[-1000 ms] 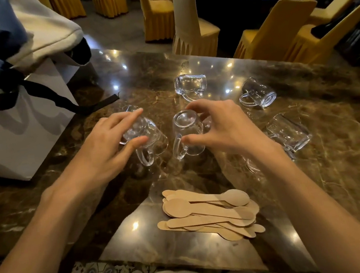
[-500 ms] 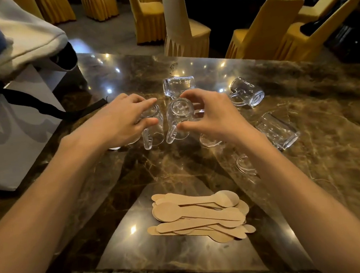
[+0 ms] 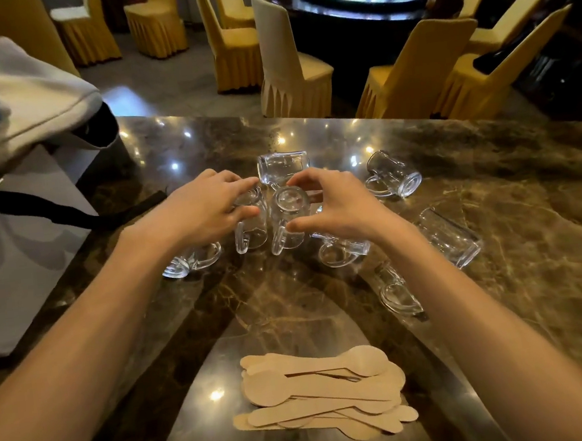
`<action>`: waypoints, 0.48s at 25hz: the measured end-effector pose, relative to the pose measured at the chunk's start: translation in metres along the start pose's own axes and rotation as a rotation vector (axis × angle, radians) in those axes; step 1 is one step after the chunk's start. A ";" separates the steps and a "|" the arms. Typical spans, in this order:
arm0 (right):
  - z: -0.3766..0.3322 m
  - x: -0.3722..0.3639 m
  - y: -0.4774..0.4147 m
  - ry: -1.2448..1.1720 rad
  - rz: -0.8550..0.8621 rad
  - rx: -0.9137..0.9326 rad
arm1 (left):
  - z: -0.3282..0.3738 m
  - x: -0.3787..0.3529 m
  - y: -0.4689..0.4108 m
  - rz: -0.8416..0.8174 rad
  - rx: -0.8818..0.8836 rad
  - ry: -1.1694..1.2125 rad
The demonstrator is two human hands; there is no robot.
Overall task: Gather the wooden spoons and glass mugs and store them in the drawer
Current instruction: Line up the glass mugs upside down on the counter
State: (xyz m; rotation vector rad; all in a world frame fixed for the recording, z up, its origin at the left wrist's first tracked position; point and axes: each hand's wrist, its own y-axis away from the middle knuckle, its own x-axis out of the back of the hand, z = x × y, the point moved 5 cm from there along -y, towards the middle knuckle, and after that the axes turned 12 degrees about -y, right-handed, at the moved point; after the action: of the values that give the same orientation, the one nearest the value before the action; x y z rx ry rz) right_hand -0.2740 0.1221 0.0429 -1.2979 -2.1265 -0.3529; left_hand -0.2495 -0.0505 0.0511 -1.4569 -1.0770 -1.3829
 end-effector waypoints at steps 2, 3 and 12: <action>0.002 0.000 -0.002 -0.016 -0.007 -0.007 | 0.000 0.000 -0.004 -0.012 0.002 -0.006; 0.004 -0.001 -0.003 -0.021 -0.011 -0.011 | 0.000 0.000 -0.006 -0.022 -0.001 -0.012; 0.013 -0.004 -0.008 -0.063 -0.038 -0.023 | -0.002 -0.008 -0.009 -0.030 0.003 0.015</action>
State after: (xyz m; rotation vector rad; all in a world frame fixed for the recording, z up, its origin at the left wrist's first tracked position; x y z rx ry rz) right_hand -0.2846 0.1222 0.0317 -1.2990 -2.2084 -0.3572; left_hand -0.2592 -0.0496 0.0428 -1.4309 -1.0952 -1.4108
